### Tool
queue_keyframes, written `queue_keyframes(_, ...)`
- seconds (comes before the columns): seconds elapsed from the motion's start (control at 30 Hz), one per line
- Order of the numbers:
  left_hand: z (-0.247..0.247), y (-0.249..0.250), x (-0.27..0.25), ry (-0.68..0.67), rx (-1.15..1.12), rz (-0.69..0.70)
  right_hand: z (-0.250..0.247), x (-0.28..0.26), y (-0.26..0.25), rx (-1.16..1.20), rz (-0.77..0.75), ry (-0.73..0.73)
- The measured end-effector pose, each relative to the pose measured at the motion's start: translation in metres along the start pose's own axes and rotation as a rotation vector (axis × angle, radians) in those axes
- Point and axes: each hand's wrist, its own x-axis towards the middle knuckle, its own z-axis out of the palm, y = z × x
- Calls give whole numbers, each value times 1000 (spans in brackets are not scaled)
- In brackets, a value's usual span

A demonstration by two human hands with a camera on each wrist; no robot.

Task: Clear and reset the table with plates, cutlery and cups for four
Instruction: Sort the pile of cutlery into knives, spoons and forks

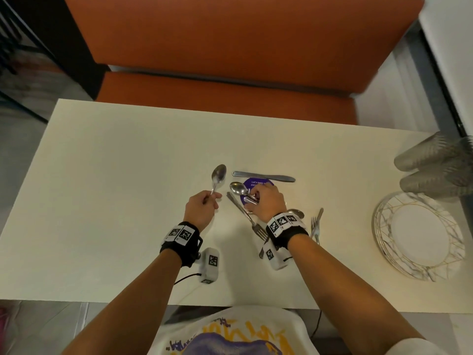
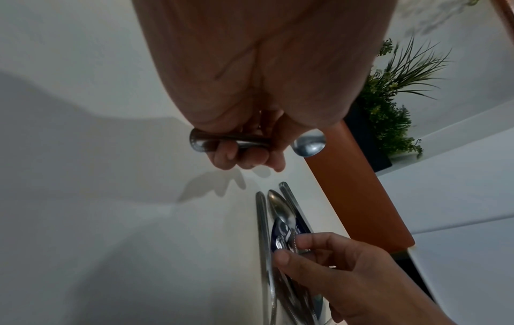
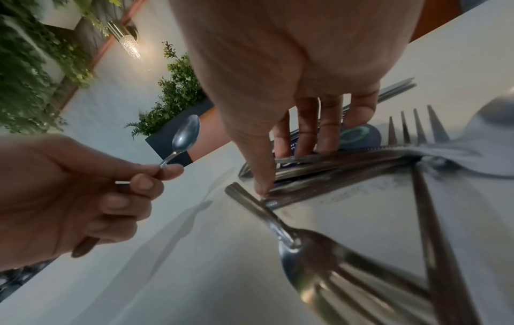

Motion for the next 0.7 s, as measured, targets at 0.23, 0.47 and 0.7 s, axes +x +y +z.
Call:
queue_keyframes(0.23, 4, 6, 6, -17, 5, -5, 0, 0, -2, -47, -14, -2)
queue_keyframes(0.47, 9, 22, 7, -14, -14, 3, -12, -3, 0, -2, -52, 84)
queue_keyframes(0.7, 22, 41, 2, -73, -148, -17, -33, -12, -9, 485, 33, 185)
